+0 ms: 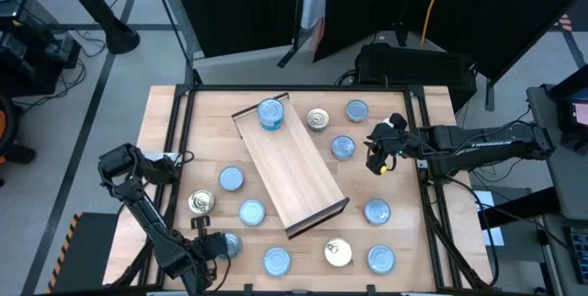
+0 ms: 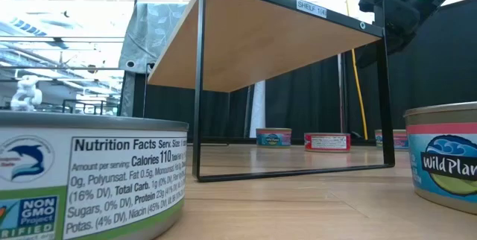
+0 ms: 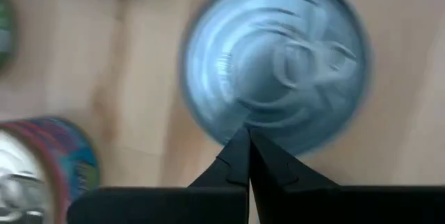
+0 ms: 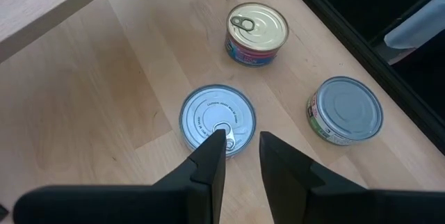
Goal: Stack canned seafood by type on shelf
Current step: Put the red tuna can on the shelf
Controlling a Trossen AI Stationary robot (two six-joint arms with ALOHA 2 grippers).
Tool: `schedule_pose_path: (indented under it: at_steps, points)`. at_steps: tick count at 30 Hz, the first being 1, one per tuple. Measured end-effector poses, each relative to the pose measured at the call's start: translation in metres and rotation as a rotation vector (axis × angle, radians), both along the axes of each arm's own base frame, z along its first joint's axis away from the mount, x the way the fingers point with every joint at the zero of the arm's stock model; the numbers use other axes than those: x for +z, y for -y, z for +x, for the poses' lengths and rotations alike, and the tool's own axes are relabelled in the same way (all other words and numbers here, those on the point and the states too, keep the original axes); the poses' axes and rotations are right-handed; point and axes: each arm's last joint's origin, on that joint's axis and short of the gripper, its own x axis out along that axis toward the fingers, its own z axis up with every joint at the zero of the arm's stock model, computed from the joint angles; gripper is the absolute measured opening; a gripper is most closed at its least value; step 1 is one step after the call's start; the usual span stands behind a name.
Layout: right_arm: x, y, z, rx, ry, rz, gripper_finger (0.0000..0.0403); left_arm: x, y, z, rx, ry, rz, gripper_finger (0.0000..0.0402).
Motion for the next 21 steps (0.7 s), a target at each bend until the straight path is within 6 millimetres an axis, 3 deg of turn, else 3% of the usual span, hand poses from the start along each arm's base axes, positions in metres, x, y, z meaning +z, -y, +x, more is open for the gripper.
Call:
schedule_pose_path:
  at_steps: [9,14,21]
  points:
    - [0.000,0.000,0.000,0.000,0.000,0.000,0.0080,-0.013,-0.030,0.019,0.107,0.088,0.119,0.0003]
    - [0.000,0.000,0.000,0.000,0.000,0.000,0.0080,0.011,-0.045,0.029,0.150,0.119,0.203,0.0003]
    - [0.000,0.000,0.000,0.010,-0.011,-0.008,0.0080,0.035,-0.059,0.023,0.175,0.057,0.189,0.0003]
